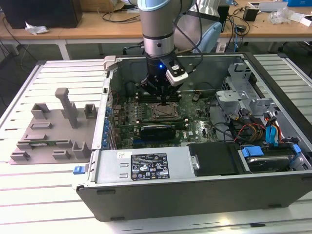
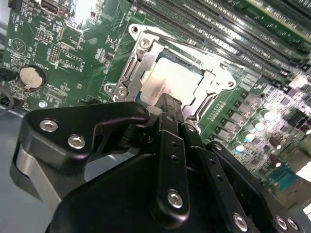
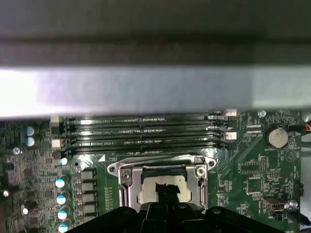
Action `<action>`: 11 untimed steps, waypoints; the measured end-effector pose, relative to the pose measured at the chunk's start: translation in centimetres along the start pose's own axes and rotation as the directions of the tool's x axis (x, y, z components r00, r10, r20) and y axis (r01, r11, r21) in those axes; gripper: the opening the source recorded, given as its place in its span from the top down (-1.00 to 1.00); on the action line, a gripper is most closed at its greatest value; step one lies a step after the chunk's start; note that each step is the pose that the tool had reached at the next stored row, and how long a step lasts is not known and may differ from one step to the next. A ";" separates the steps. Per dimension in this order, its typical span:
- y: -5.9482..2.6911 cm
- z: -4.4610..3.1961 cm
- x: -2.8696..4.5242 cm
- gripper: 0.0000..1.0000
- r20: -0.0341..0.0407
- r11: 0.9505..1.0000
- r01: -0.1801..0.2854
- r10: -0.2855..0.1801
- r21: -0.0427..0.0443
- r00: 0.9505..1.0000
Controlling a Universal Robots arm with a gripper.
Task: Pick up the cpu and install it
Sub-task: 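Install the first cpu locking lever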
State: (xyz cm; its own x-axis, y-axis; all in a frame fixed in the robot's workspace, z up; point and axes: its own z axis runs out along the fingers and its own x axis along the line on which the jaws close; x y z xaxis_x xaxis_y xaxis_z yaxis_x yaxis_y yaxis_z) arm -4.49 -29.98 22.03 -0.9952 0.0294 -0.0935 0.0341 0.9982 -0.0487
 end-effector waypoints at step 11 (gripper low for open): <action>-0.99 0.24 -0.52 0.79 -0.015 1.000 0.007 -0.007 0.001 1.000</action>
State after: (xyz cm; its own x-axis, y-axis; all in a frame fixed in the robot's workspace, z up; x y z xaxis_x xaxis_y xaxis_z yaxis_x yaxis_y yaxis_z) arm -3.98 -30.99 21.89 -0.9966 0.0230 -0.0787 0.0271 0.9983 -0.0508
